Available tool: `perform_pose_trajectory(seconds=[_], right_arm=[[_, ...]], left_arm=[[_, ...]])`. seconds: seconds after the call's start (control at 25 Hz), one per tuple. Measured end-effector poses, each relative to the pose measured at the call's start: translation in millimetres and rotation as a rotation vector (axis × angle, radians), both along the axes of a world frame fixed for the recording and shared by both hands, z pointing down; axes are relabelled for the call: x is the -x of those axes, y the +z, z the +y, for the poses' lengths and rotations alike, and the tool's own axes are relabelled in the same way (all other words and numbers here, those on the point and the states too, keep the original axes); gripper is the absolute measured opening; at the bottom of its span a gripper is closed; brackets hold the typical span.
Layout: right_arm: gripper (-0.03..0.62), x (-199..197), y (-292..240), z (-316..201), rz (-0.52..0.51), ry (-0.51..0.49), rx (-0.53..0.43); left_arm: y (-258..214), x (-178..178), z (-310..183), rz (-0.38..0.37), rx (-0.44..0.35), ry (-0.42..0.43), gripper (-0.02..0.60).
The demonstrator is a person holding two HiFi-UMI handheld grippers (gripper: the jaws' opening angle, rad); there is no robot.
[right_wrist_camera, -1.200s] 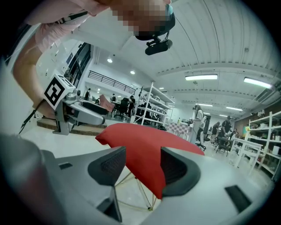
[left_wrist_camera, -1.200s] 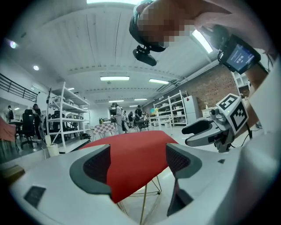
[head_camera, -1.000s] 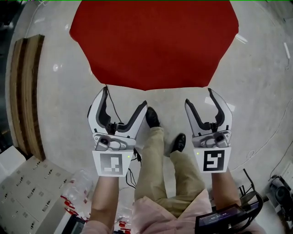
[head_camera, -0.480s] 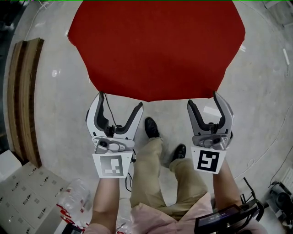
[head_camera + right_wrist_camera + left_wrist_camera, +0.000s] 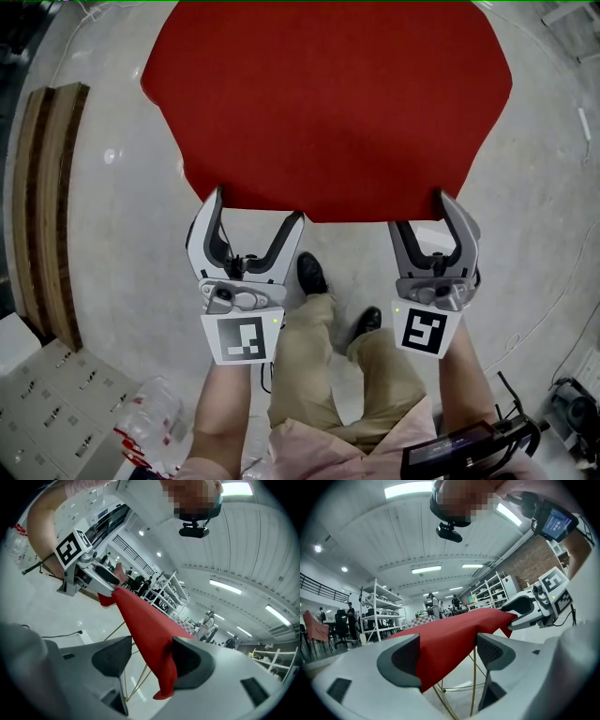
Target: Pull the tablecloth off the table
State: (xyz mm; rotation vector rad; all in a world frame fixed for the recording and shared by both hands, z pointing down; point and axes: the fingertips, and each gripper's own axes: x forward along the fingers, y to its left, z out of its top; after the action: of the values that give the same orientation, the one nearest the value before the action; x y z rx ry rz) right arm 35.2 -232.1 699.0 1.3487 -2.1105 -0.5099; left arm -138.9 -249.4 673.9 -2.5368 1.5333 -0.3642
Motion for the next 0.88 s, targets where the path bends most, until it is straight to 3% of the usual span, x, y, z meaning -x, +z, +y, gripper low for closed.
perform_pose_trajectory(seconds=[0.16,0.36,0.48,0.72,0.88], right_arm=[[0.273,1,-7,-2,-0.006,0.000,0.012],[0.133,5,-23,-5,-0.017,-0.008,-0.003],[0.080,9,-33,-9,-0.022,-0.003,0.010],[0.052,26,-68,-11,-0.035,0.018,0.067],[0.049,21,-102,-23,-0.030,0.021,0.108]], left_arm=[[0,-1,-1,-0.022,0.004,0.021,0.370],[-2,1,3,0.019,0.045,0.034,0.370],[-6,3,6,0.031,0.057,0.039,0.370],[-22,20,15,0.033,0.069,0.024,0.370],[-35,6,7,0.005,0.075,0.033,0.379]])
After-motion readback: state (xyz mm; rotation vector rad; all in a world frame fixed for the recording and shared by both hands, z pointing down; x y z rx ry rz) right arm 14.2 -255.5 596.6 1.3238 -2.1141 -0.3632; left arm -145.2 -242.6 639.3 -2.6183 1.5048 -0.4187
